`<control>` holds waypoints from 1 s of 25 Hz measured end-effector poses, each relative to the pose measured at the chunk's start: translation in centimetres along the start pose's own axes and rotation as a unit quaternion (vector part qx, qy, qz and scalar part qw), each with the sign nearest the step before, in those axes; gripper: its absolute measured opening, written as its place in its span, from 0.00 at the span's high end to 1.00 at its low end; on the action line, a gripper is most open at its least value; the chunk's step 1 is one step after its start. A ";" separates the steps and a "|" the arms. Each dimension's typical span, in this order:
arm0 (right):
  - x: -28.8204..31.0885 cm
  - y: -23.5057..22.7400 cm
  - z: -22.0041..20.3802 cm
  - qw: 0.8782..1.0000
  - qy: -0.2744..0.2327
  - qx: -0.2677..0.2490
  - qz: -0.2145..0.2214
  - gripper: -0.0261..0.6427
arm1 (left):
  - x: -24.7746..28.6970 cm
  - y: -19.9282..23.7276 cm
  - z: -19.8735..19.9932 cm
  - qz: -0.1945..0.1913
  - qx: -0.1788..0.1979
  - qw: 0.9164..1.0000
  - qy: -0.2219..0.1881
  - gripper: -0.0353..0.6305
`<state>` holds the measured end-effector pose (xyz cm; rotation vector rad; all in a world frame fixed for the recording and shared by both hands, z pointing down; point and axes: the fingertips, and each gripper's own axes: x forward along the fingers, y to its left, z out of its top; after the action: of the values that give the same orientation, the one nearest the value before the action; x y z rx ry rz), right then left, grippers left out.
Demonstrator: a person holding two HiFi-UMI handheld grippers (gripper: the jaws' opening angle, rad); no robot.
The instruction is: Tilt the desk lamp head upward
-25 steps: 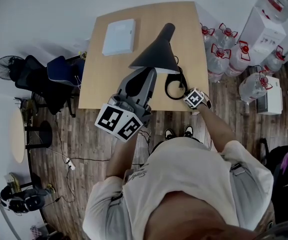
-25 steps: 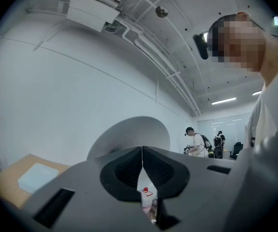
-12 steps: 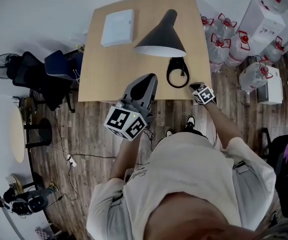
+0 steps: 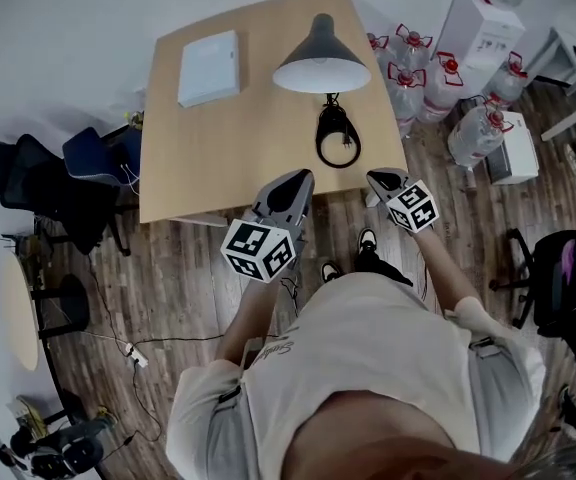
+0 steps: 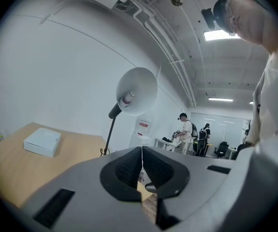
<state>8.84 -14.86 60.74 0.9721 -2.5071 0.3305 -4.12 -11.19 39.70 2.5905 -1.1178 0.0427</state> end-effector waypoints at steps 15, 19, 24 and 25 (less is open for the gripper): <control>-11.8 5.0 11.7 0.985 -0.164 -0.033 -0.044 0.97 | -1.3 -3.9 -0.5 -0.012 0.021 1.000 0.002 0.92; -14.3 4.8 15.4 0.975 -0.212 -0.046 -0.041 0.97 | -1.1 -4.6 1.3 0.000 0.039 0.999 -0.015 0.92; -16.3 4.6 19.0 0.965 -0.249 -0.072 -0.038 0.97 | -1.3 -4.9 3.2 0.016 0.056 0.998 -0.035 0.92; -16.4 4.6 19.4 0.964 -0.252 -0.076 -0.036 0.97 | -1.4 -4.8 3.5 0.021 0.057 0.997 -0.040 0.92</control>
<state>10.65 -9.09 35.62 1.2003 -2.8769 -0.1559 -2.04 -8.17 34.80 2.6902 -1.2305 0.0117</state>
